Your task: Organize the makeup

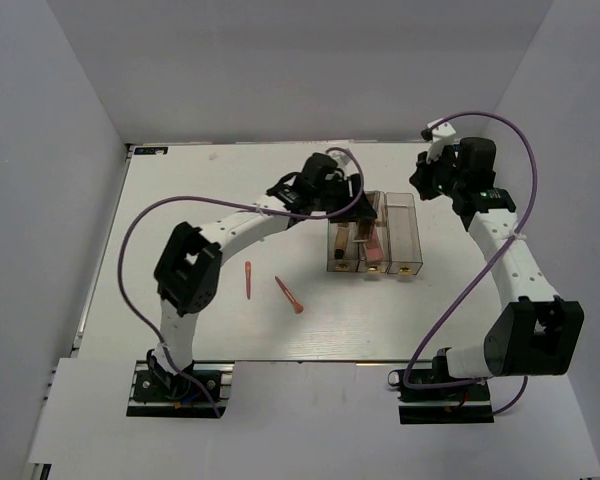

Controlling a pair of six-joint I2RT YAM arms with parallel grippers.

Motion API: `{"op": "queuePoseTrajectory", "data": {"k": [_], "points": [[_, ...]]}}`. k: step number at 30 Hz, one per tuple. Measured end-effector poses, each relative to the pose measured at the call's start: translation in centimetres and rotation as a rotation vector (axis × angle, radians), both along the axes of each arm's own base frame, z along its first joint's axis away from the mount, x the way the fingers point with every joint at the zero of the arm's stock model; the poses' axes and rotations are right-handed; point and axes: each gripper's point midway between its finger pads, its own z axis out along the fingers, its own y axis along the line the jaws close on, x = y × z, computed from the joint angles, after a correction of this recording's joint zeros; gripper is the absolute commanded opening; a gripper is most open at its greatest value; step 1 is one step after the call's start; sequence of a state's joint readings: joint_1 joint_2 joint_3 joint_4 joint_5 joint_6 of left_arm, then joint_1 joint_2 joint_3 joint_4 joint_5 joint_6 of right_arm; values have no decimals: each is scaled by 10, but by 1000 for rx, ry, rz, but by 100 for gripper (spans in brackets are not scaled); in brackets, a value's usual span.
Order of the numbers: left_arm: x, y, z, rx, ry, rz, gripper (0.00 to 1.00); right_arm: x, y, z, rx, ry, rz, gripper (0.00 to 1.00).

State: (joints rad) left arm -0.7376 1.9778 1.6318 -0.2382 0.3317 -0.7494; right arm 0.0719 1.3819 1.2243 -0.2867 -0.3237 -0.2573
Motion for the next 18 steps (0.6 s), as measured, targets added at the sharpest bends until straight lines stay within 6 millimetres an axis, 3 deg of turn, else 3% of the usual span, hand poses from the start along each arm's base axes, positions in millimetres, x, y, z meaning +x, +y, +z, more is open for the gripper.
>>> {"op": "queuePoseTrajectory", "data": {"k": [5, 8, 18], "points": [[2, -48, -28, 12, 28, -42, 12, -4, -17, 7, 16, -26, -86, 0], [3, -59, -41, 41, 39, -23, 12, -7, -24, 4, 23, -20, -115, 0], [19, -46, -53, 160, 16, 119, 12, -11, -30, -2, 47, -7, -146, 0]]}}
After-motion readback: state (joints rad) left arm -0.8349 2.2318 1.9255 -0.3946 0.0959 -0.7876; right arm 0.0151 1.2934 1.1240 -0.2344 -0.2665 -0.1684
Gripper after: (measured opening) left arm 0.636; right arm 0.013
